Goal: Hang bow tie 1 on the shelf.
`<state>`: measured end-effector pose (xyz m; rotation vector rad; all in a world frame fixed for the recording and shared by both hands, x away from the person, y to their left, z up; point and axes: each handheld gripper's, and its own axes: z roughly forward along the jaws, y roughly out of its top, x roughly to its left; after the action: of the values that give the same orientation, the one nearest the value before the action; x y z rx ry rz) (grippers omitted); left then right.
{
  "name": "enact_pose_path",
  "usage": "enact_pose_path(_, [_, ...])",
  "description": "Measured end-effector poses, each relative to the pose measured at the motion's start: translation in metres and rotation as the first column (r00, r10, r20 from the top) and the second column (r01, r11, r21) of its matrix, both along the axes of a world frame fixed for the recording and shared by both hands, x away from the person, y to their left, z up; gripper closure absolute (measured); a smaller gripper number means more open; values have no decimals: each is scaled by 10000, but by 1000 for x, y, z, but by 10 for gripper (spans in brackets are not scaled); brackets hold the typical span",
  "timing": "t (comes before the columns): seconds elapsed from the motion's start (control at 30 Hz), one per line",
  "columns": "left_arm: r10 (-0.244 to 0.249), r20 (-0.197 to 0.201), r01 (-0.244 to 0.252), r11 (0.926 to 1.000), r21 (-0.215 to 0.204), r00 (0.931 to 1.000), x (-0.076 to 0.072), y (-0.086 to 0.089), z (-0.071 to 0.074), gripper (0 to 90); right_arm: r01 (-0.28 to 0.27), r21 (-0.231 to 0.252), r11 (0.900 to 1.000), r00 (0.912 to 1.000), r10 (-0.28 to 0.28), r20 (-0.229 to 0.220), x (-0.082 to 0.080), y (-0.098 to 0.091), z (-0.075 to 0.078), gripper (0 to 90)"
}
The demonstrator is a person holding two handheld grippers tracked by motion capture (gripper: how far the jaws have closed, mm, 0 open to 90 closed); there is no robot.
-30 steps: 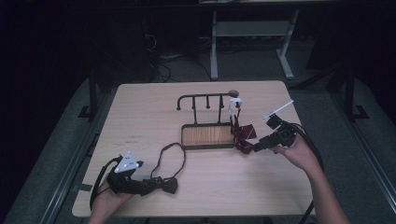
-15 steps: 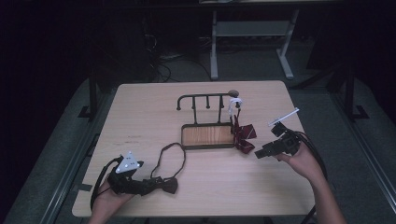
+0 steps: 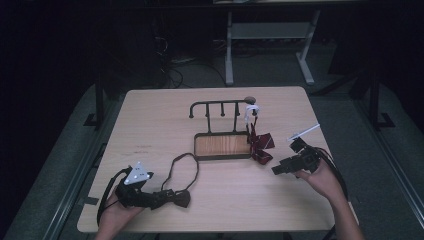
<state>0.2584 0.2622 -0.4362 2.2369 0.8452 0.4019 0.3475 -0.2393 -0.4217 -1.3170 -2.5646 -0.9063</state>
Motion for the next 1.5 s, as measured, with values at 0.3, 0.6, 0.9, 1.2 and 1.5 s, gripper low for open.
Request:
enact_pose_path(0.3, [-221, -12, 221, 9991, 357, 9998, 4, -9, 6, 238, 6, 7, 10000, 10000, -6, -19, -7, 2, -8, 426])
enact_pose_path(0.6, [-191, -245, 203, 9985, 515, 9995, 16, -14, 14, 316, -4, 110, 9999, 10000, 4, 27, -10, 1, -7, 428])
enact_pose_path(0.9, [-83, -561, 125, 9971, 748, 9984, 35, -15, 22, 381, 21, 197, 9998, 9999, -24, 158, -10, 0, -3, 429])
enact_pose_path(1.2, [-66, -778, 165, 9917, 1271, 9969, 57, -23, 34, 424, 88, 219, 9997, 9998, -92, 198, -11, -2, -1, 428])
enact_pose_path(1.5, [-180, -1325, 379, 9882, 1485, 9910, 75, -35, 32, 480, 91, 214, 9997, 9997, -96, 238, -11, -3, 0, 428])
